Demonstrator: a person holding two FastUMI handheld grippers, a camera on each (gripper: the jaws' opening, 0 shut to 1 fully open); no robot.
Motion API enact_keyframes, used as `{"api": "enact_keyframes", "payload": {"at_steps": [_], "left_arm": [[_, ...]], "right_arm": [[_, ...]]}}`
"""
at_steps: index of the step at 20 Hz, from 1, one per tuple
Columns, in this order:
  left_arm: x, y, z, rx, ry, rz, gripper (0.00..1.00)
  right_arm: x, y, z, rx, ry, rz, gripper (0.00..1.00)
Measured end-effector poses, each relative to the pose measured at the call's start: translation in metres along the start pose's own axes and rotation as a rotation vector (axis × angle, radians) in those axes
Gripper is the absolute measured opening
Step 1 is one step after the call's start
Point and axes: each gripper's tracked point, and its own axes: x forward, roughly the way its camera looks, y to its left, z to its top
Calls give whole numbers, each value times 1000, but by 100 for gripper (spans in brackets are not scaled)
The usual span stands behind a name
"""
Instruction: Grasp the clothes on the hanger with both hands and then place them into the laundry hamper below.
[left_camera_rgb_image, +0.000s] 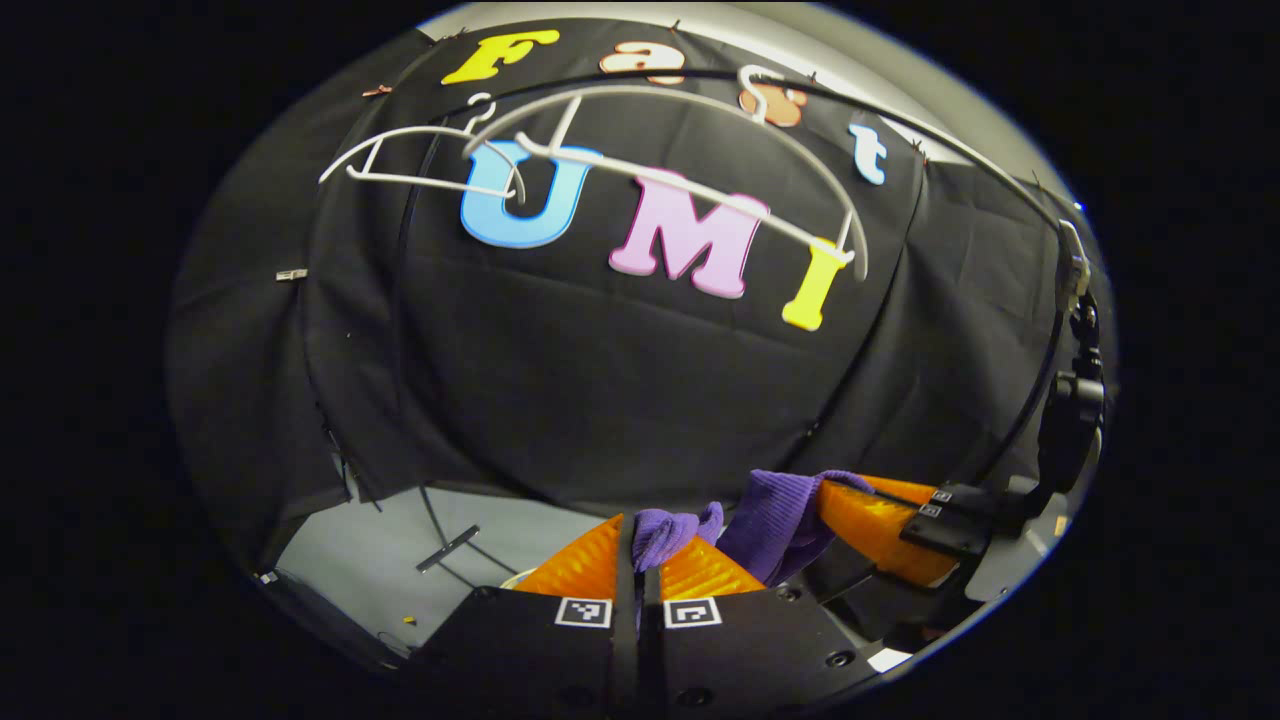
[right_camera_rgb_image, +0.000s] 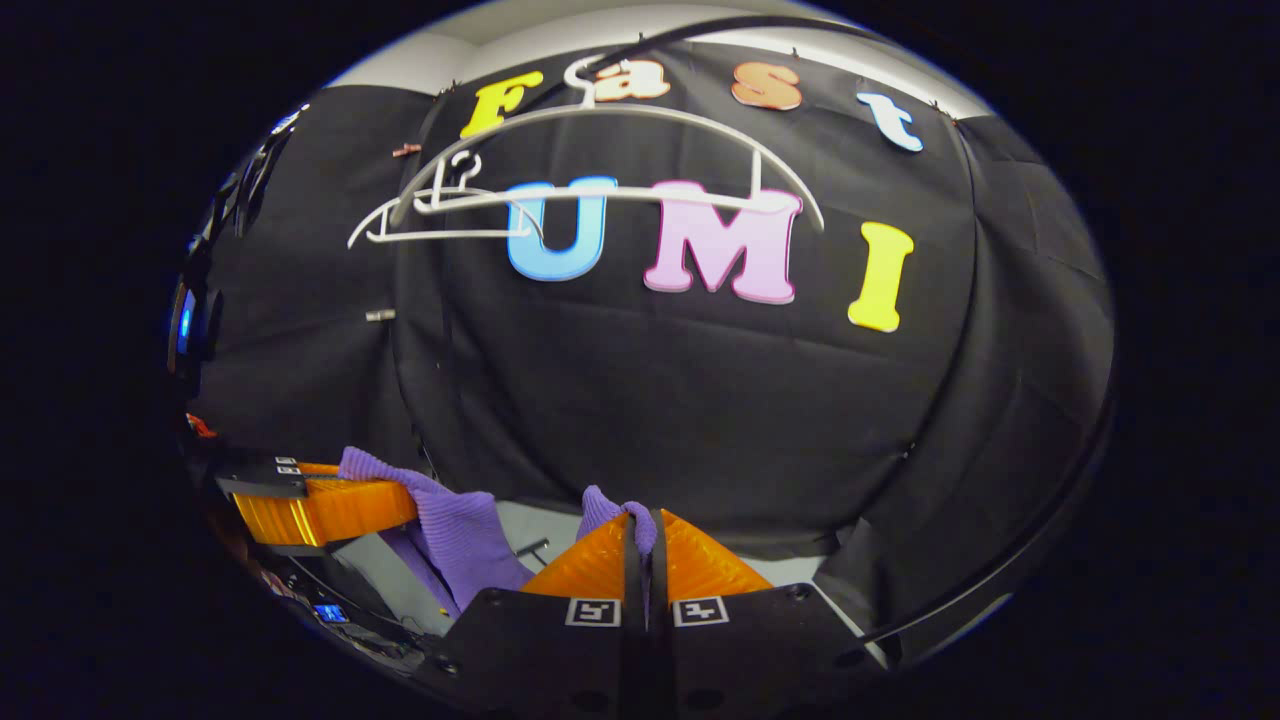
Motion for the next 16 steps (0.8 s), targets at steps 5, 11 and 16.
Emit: {"api": "enact_keyframes", "payload": {"at_steps": [5,11,16], "left_arm": [[21,12,-61,-9,140,28,5],[34,25,-105,-22,277,65,2],[51,35,-159,-62,417,94,5]], "right_arm": [[7,0,-66,-16,147,16,5],[21,-14,-118,-17,295,-4,4],[24,-1,-175,-5,441,28,5]]}}
